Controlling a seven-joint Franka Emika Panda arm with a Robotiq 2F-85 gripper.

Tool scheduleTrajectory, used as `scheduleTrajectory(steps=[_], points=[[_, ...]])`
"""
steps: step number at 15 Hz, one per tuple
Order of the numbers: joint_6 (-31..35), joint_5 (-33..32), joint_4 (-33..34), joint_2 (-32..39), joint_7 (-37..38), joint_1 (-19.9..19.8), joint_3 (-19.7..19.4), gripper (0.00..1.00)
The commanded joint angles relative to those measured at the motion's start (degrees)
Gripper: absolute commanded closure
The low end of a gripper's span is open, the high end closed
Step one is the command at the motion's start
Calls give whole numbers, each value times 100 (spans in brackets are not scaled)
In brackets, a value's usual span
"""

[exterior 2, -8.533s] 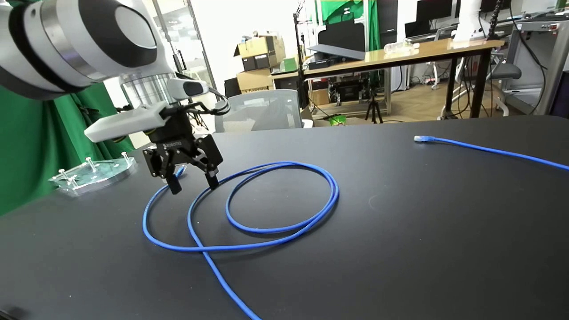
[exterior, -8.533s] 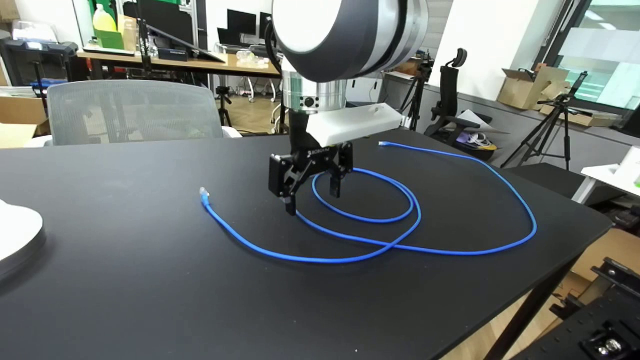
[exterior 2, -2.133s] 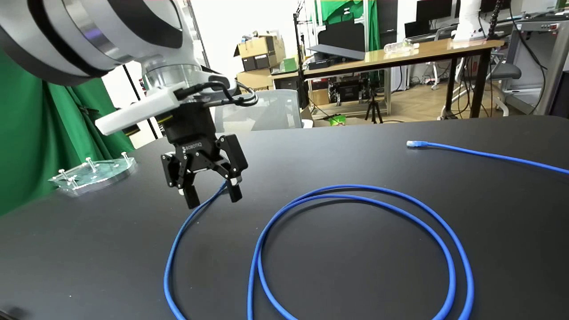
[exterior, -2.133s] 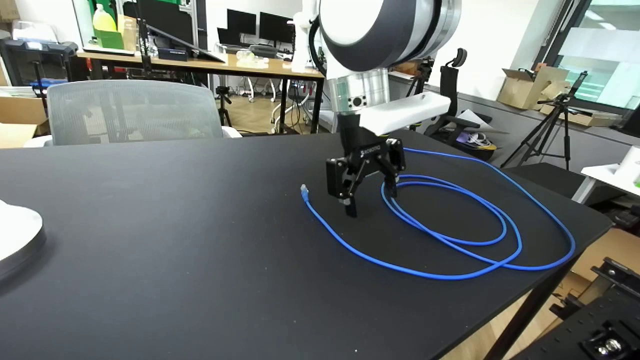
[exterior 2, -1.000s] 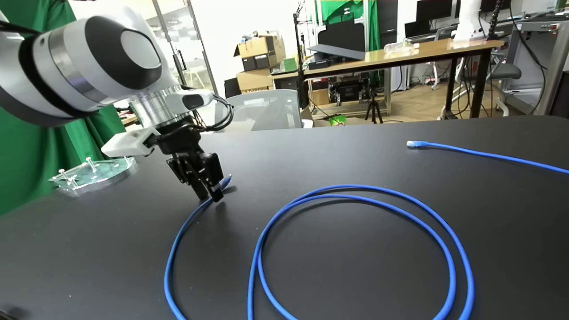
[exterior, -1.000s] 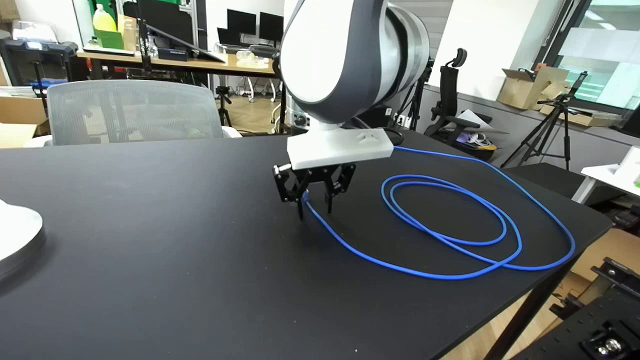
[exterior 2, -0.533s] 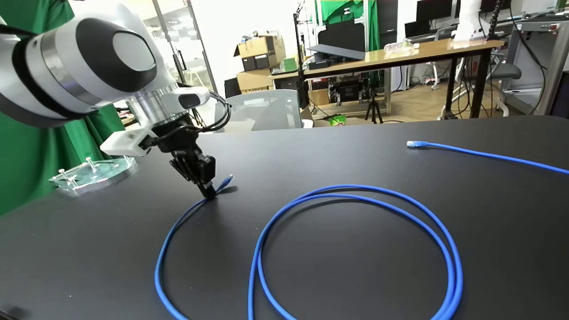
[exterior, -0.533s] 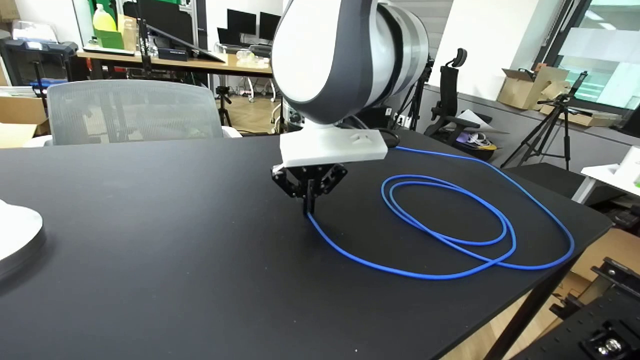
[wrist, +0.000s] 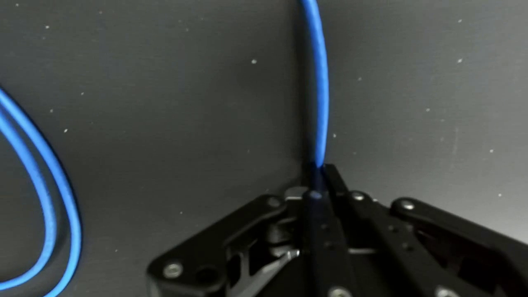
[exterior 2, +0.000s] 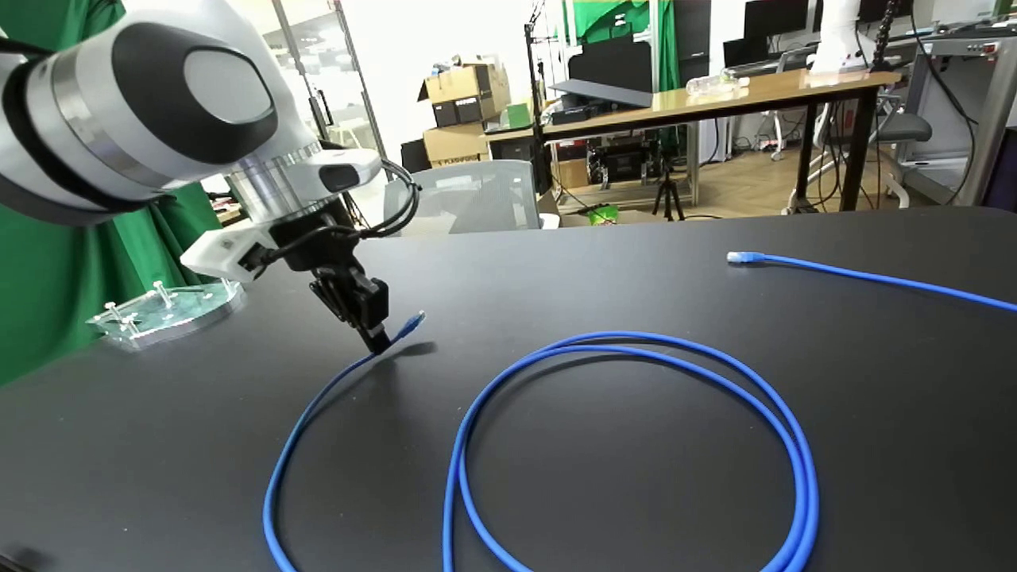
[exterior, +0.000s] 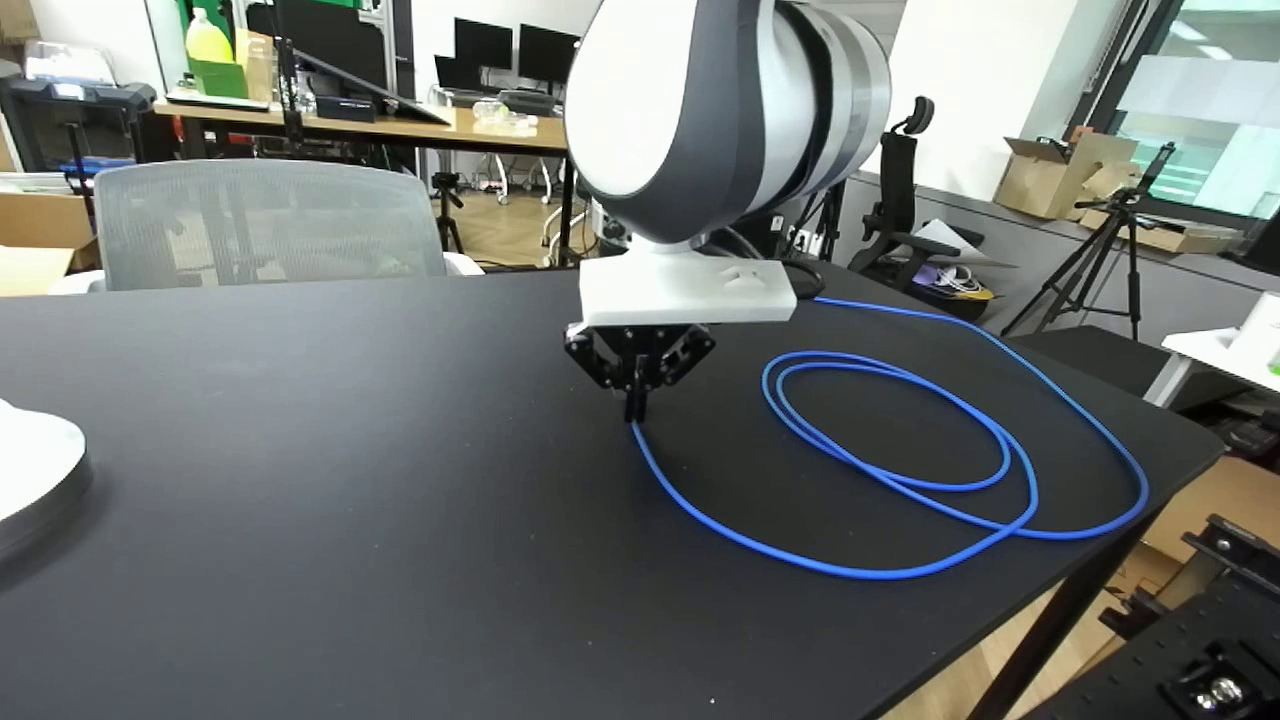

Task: Use the blue cable on the table to make a smaller circle

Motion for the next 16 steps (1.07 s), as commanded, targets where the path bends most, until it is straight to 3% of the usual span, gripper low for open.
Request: scheduleTrajectory(steps=[1,4,5,8,9,13,16], points=[[-242,-368,-182,-529,459,621,-958,99],[-640,-1026,-186,-918,1222,1098,-2079,99],[-781,-1324,-184,-1041,1510,1107,-2319,99],[-1041,-1947,-317,-1460,2205,686,-2565,99],[-1062,-1804,-394,-1484,2230,971,-2996,99],[-860,-1639,-602,-1347,2836,864,-3399,99],[-671,-1201,-728,-1243,3192,774,-3424,99]])
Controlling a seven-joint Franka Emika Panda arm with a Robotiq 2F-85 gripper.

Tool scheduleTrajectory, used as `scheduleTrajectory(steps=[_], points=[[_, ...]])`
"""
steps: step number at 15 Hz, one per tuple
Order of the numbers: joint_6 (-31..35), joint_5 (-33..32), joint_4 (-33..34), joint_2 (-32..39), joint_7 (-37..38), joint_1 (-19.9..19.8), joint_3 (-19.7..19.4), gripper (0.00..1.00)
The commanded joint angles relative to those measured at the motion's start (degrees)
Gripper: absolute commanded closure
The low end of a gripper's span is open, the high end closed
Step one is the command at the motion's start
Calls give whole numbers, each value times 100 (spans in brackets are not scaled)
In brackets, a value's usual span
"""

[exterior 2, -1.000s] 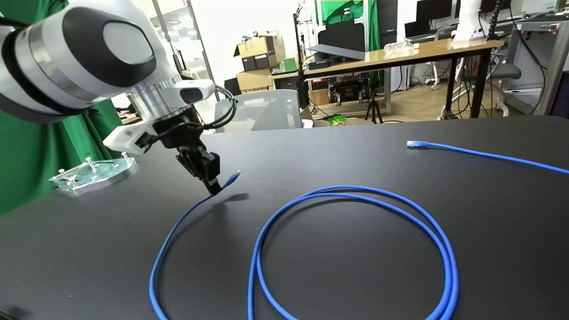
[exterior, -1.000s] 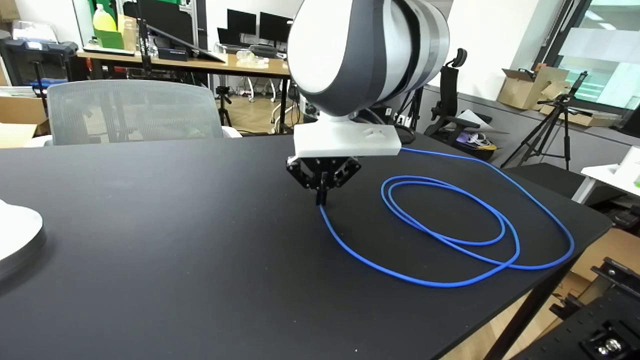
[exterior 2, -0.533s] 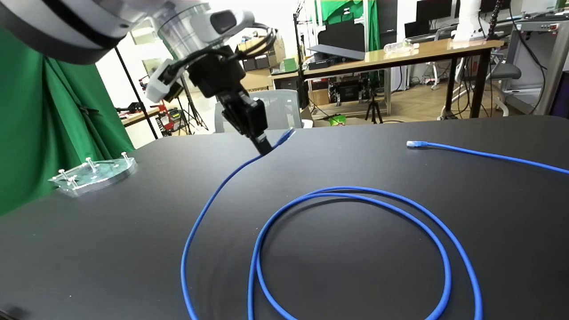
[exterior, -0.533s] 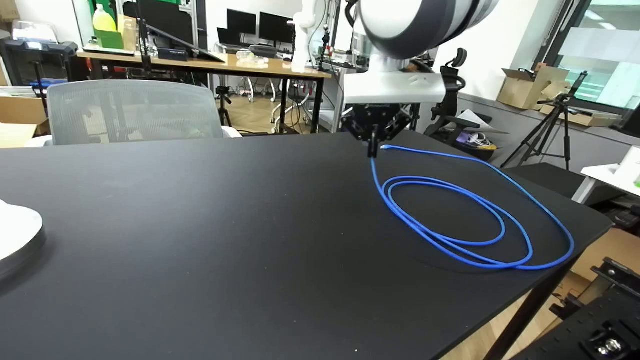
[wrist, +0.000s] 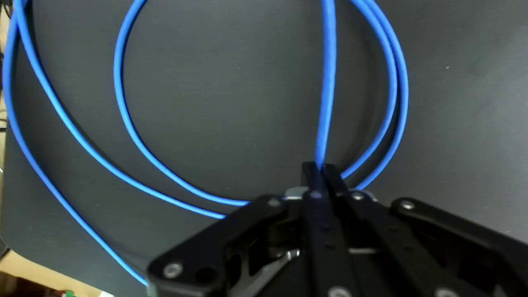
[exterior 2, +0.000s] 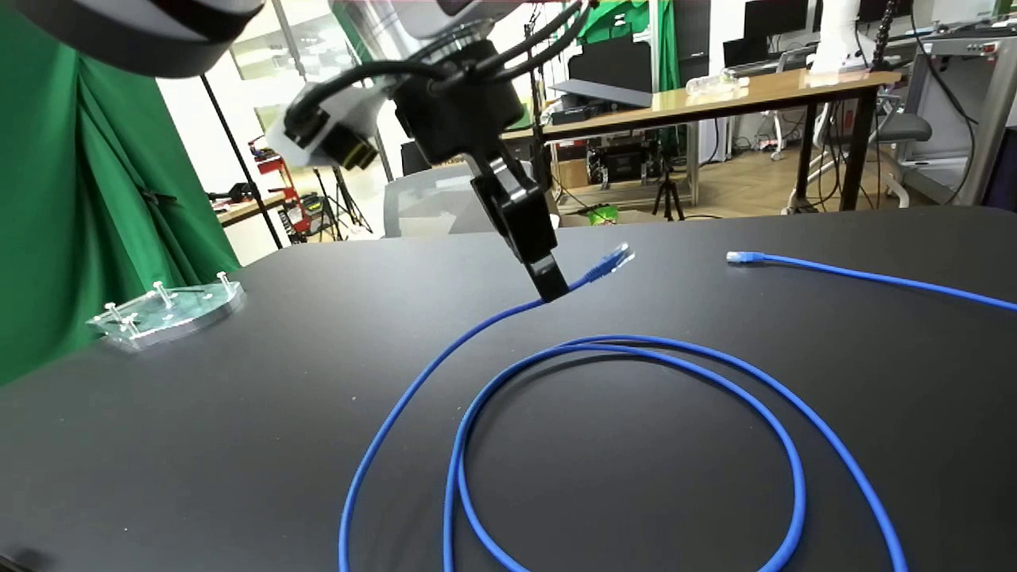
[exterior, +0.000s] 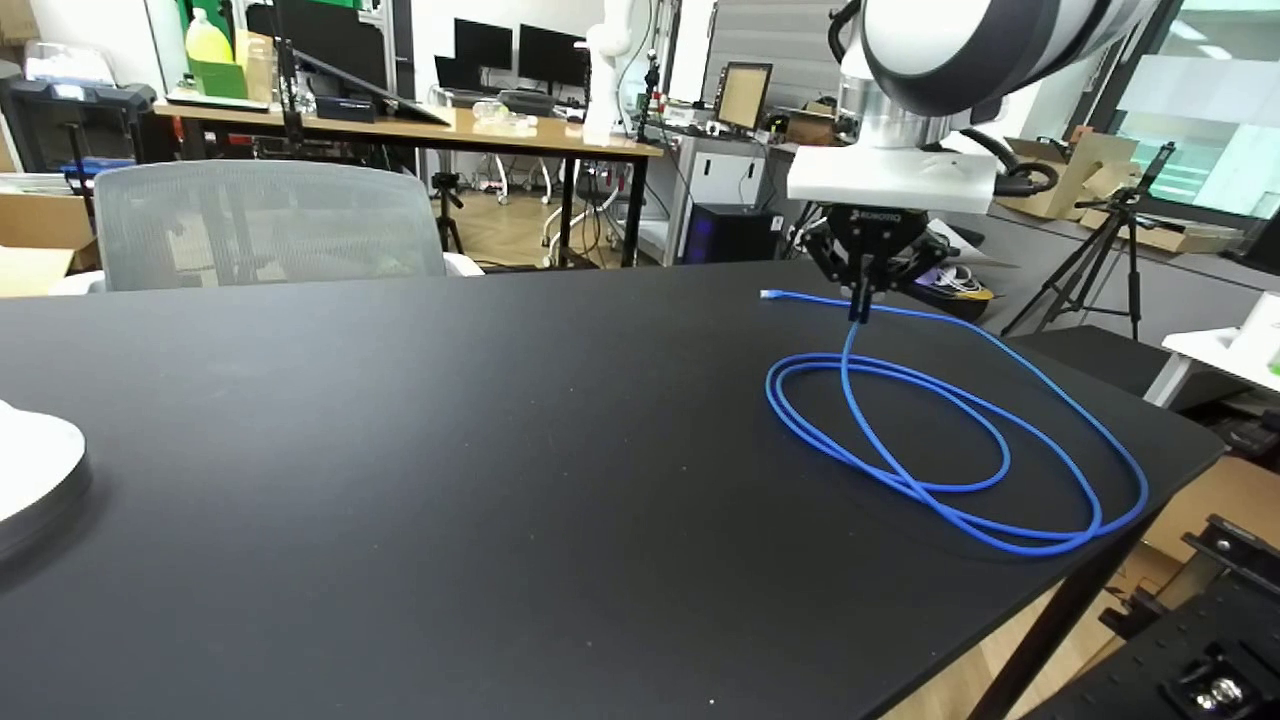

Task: Use the blue cable on the table to make a smaller circle

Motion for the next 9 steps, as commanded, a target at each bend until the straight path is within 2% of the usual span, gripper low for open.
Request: scheduleTrajectory(steps=[1,5,6,9], points=[[249,511,-181,67,586,-72,-14,99],[471,1749,-133,354,523,-506,360,99],[516,1782,-78,387,708,-1009,783,99],[634,2469,25,645,714,-1818,1536,99]])
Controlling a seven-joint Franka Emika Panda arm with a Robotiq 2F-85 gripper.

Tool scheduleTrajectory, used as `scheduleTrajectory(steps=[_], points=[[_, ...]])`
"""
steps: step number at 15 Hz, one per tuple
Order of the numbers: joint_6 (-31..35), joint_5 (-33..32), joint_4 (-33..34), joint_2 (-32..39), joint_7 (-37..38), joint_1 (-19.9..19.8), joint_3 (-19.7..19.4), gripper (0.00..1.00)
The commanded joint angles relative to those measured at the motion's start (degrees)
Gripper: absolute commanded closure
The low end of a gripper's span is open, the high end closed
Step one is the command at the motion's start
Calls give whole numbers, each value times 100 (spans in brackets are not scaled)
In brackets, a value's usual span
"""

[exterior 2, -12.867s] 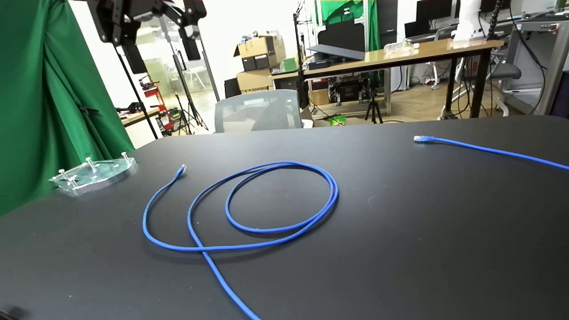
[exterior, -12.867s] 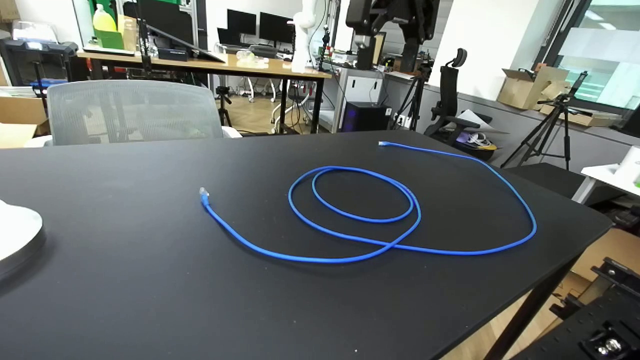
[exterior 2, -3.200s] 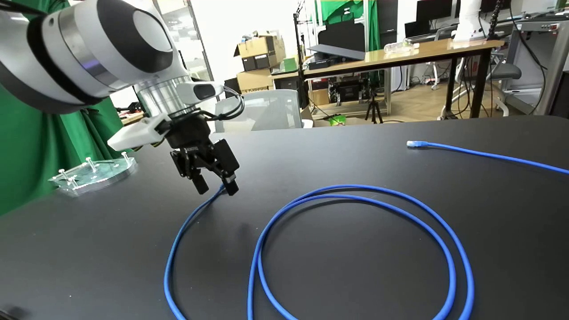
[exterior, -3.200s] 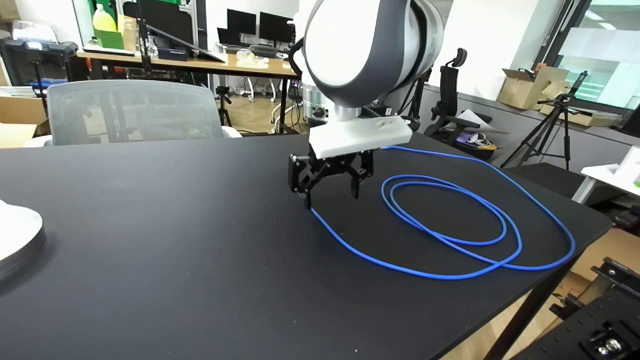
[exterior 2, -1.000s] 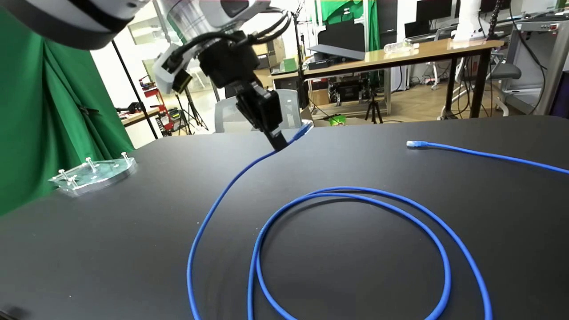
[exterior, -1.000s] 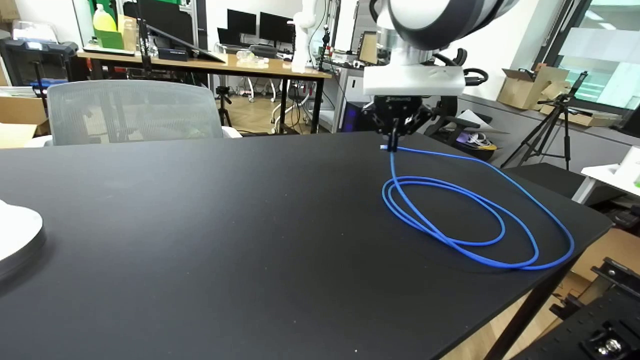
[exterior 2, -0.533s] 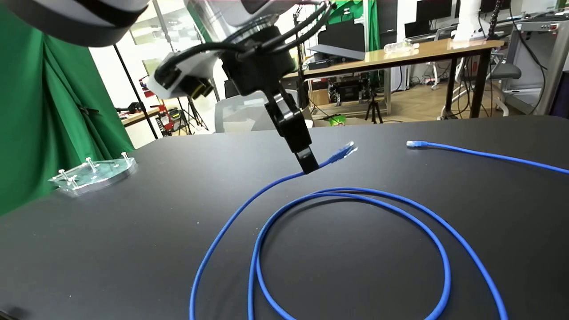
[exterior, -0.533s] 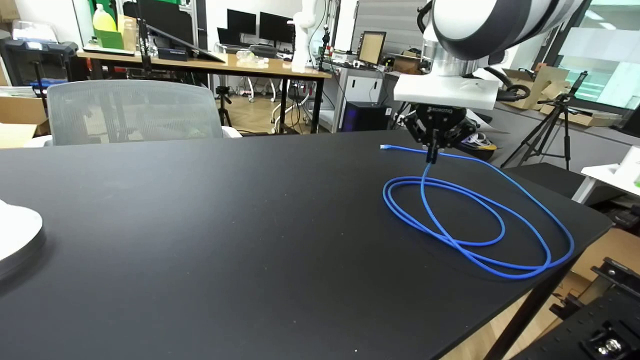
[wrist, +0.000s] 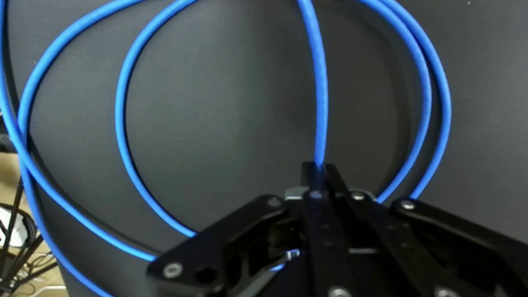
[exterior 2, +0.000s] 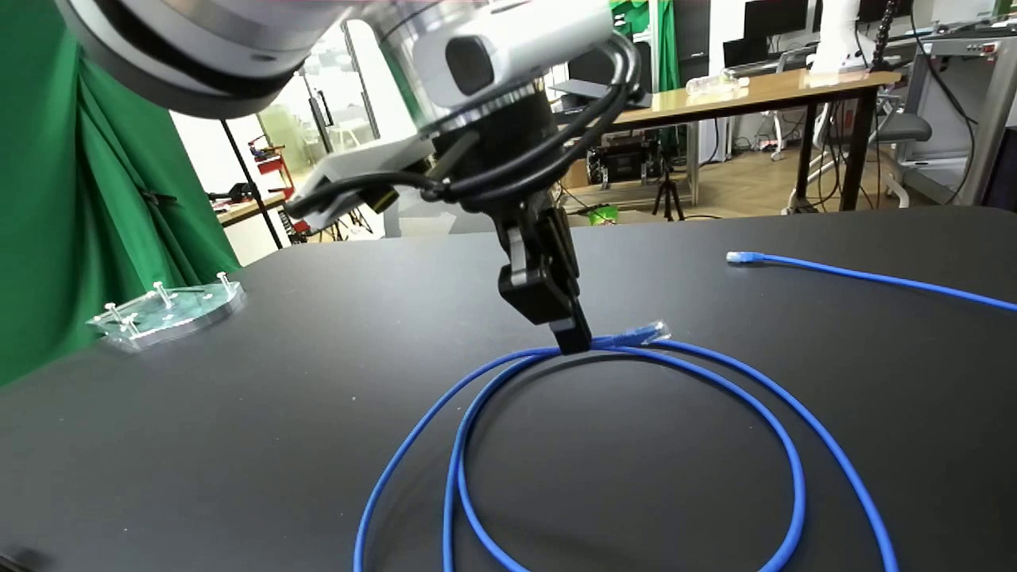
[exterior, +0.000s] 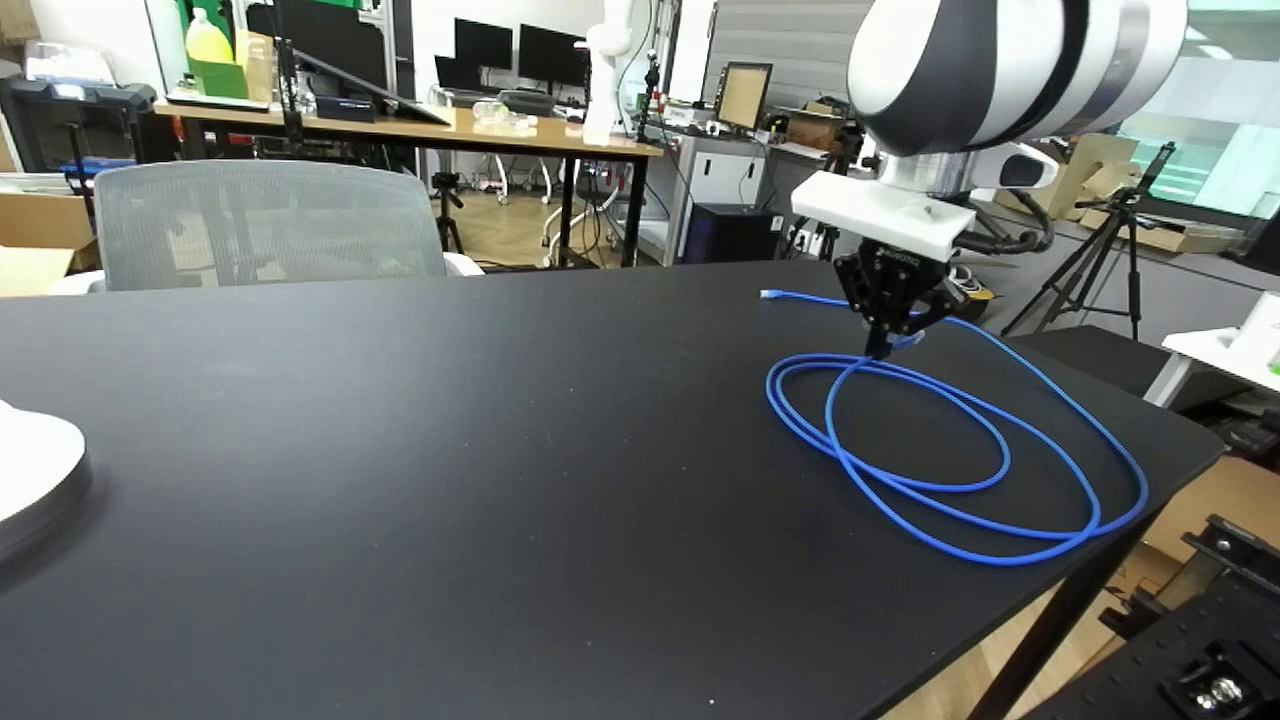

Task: Use the blue cable on the table to make a smaller circle

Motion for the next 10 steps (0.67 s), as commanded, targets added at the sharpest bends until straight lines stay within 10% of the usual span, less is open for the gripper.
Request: scheduleTrajectory(steps=[1,10], points=[[149,639,219,306,171,-1067,995,99],[177,1650,1193,1130,-805,-2808,2921,99]])
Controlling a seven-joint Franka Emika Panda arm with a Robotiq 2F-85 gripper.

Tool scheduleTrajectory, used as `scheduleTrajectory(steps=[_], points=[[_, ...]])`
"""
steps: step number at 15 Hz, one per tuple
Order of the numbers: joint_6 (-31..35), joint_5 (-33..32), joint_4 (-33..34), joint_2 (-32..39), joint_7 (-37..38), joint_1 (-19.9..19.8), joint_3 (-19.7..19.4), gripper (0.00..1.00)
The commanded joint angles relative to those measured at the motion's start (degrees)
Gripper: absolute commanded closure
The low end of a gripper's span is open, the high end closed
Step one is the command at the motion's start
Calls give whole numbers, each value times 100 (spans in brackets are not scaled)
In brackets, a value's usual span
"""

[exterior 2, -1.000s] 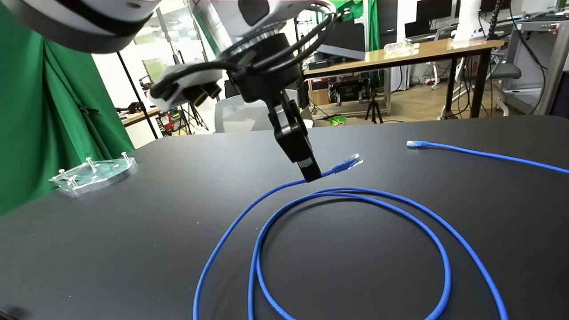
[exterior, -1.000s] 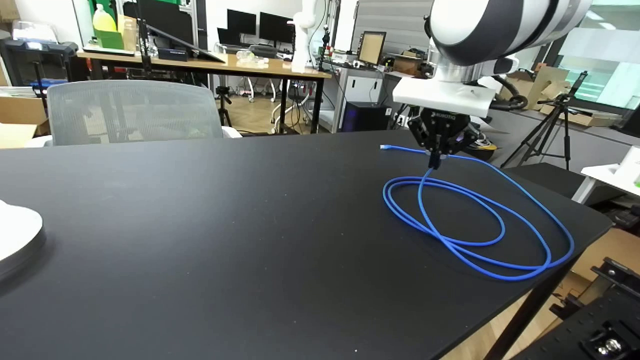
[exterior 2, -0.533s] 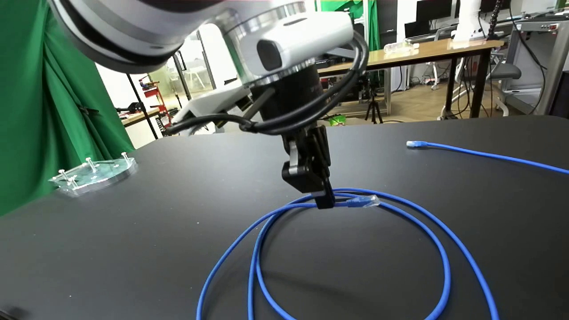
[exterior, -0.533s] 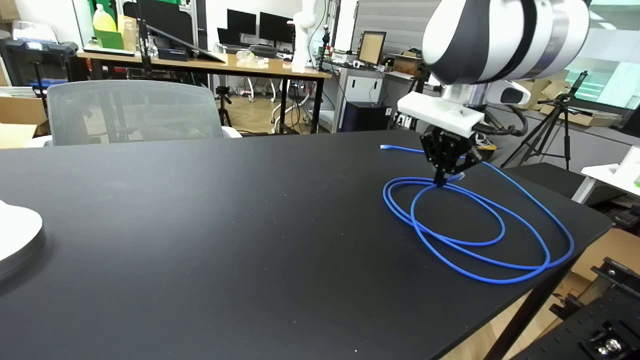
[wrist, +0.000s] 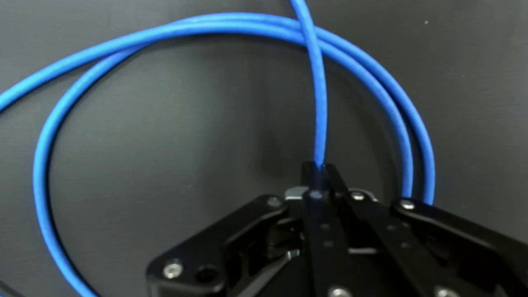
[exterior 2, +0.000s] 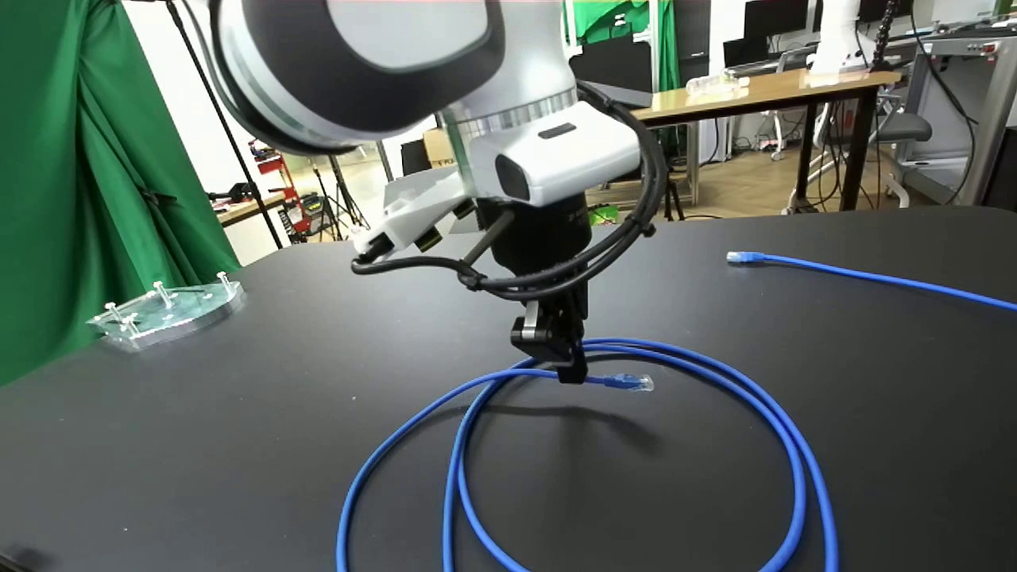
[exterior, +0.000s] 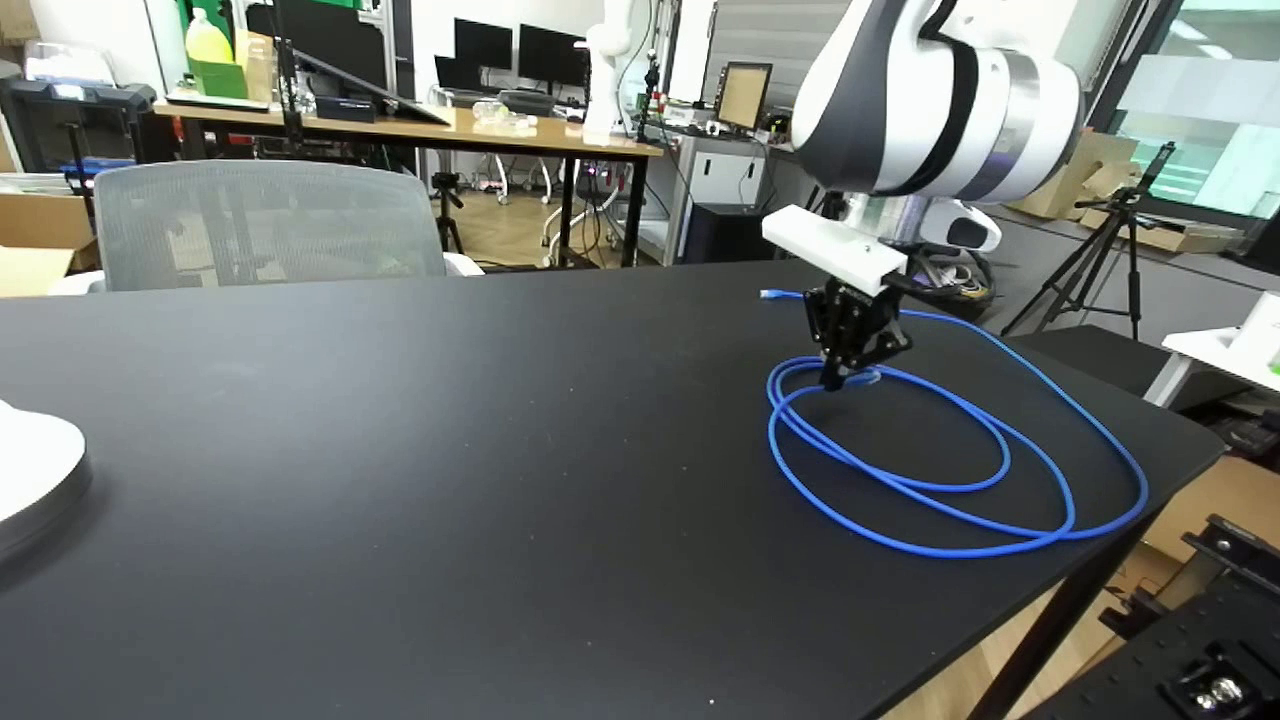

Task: Use the blue cable on the table to make a smaller circle

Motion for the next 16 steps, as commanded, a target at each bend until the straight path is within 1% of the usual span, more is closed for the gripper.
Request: scheduleTrajectory(steps=[1,5,10,14,16], points=[[-34,277,579,441,-452,-449,452,99],[-96,378,964,680,-1009,-692,728,99],[-102,533,1286,770,-2135,-911,1330,99],[-232,737,1531,906,-3026,-928,1804,99],[-319,826,1622,942,-3446,-869,1995,99]])
